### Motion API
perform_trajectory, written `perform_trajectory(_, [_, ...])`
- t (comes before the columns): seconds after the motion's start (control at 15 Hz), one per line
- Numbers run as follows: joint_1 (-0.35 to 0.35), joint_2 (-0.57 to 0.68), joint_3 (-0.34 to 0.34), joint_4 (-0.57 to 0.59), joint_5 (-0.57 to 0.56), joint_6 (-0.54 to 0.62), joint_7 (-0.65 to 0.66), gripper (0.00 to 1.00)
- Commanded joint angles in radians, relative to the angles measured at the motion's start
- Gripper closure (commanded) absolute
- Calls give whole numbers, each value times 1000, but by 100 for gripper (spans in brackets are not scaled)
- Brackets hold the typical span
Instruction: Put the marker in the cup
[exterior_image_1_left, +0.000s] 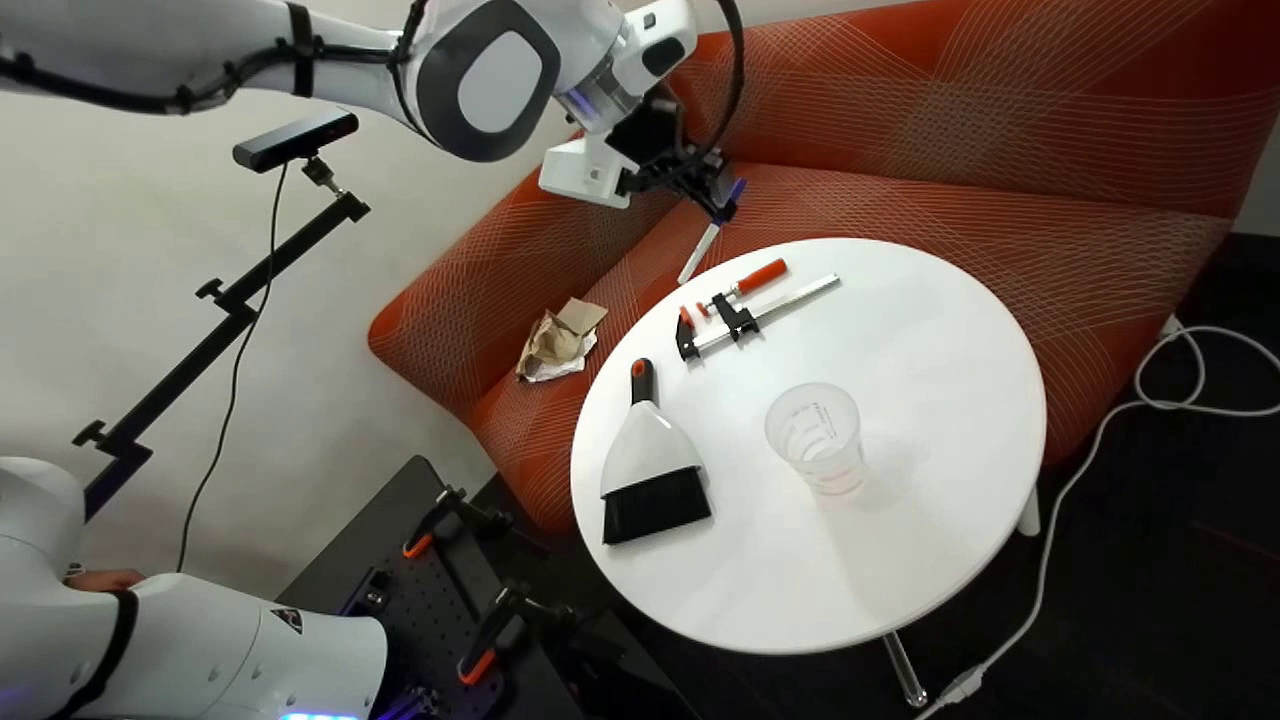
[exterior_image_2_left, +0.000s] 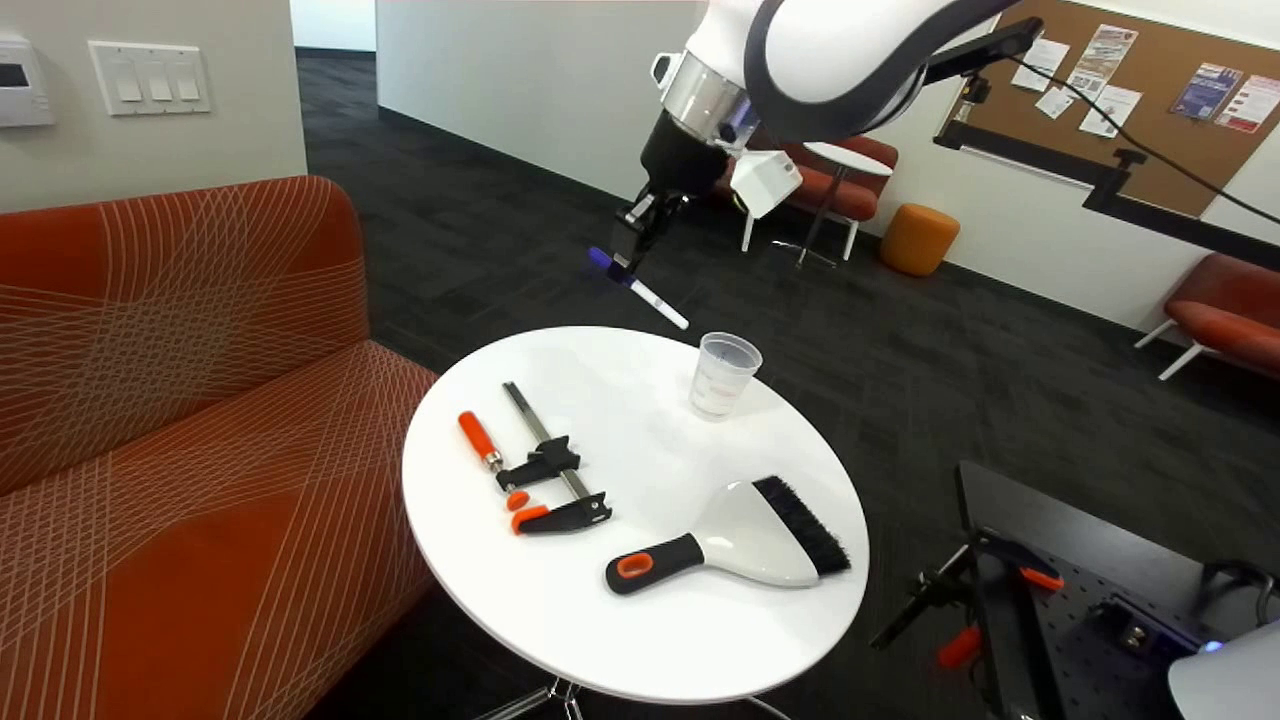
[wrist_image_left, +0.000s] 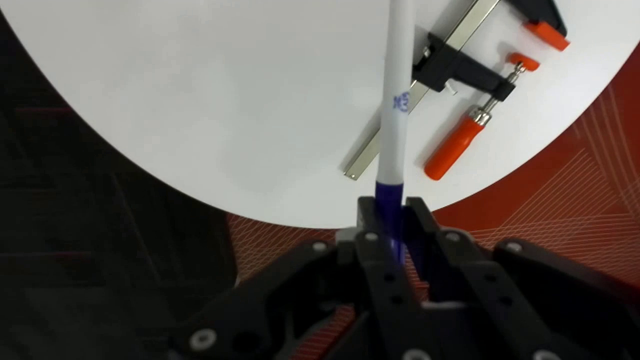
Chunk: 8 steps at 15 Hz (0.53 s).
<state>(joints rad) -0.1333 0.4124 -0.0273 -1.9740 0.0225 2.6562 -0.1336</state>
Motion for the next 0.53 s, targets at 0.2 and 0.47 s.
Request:
perform_trajectory(0.2, [207,52,-254,-15,-241,161,445,96])
perform_trajectory(0.47, [333,105,-427,16,-348,148,702,96])
